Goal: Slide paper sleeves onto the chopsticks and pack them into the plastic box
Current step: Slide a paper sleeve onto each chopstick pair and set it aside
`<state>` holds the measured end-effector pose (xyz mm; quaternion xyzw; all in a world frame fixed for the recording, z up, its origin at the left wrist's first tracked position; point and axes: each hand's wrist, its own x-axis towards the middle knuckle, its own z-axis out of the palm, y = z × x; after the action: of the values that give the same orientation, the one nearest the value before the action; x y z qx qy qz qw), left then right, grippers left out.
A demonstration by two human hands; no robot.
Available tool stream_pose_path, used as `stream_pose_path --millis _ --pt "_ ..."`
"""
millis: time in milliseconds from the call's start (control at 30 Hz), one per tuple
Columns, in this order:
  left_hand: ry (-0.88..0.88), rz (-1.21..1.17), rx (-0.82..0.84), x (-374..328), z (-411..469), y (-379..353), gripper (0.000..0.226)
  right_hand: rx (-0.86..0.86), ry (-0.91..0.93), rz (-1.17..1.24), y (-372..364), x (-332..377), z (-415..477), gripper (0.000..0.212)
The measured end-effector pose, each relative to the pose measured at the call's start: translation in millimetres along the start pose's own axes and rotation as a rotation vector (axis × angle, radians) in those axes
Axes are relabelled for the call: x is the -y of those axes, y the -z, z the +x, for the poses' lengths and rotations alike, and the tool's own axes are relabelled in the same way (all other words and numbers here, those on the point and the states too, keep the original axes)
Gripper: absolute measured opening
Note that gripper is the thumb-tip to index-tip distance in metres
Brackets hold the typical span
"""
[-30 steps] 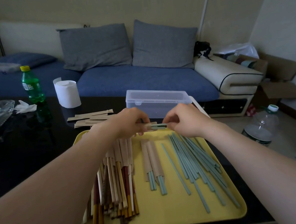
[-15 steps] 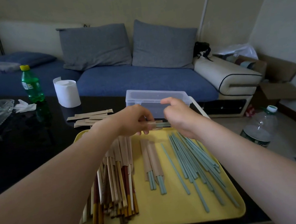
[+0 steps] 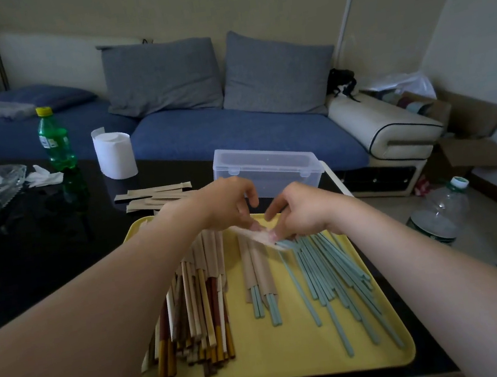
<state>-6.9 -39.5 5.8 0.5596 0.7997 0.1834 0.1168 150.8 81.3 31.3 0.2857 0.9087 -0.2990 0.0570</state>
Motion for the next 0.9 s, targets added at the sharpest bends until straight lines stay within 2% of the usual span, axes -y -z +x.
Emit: stream_pose_path --millis 100,167,333,400,500,567,633,733,800,900 --pt "0.024 0.031 -0.073 5.0 0.2 1.3 0.031 0.145 -0.129 0.119 -2.1 2.4 -4.3 0.029" --pt "0.031 0.046 -0.027 5.3 -0.4 1.8 0.025 0.241 -0.185 0.227 -5.7 6.8 -7.9 0.031" --pt "0.092 0.154 0.079 8.5 -1.4 -2.5 0.024 0.435 -0.263 0.168 -25.2 29.2 -11.6 0.030" --pt "0.142 0.167 0.049 13.9 1.1 -2.8 0.020 0.412 -0.279 0.111 -29.7 35.8 -8.3 0.031" --pt "0.246 0.229 -0.047 21.6 3.7 -0.3 0.011 0.233 -0.285 -0.024 -29.2 38.3 -2.5 0.021" --pt "0.301 0.277 -0.086 26.0 1.5 2.6 0.018 0.093 -0.269 -0.207 -25.4 36.8 -3.2 0.015" --pt "0.326 0.318 -0.110 32.4 -1.8 6.0 0.029 0.032 -0.278 -0.364 -22.6 36.3 -3.0 0.014" --pt "0.367 0.356 -0.125 39.6 -5.9 10.5 0.042 0.170 -0.404 -0.442 -22.9 39.3 0.0 0.019" --pt "0.391 0.354 -0.115 44.4 -5.4 12.4 0.041 0.298 -0.501 -0.412 -26.7 41.9 6.4 0.021" --pt "0.404 0.329 -0.087 51.2 -1.8 12.9 0.041 0.369 -0.523 -0.388 -30.6 44.6 13.2 0.020"
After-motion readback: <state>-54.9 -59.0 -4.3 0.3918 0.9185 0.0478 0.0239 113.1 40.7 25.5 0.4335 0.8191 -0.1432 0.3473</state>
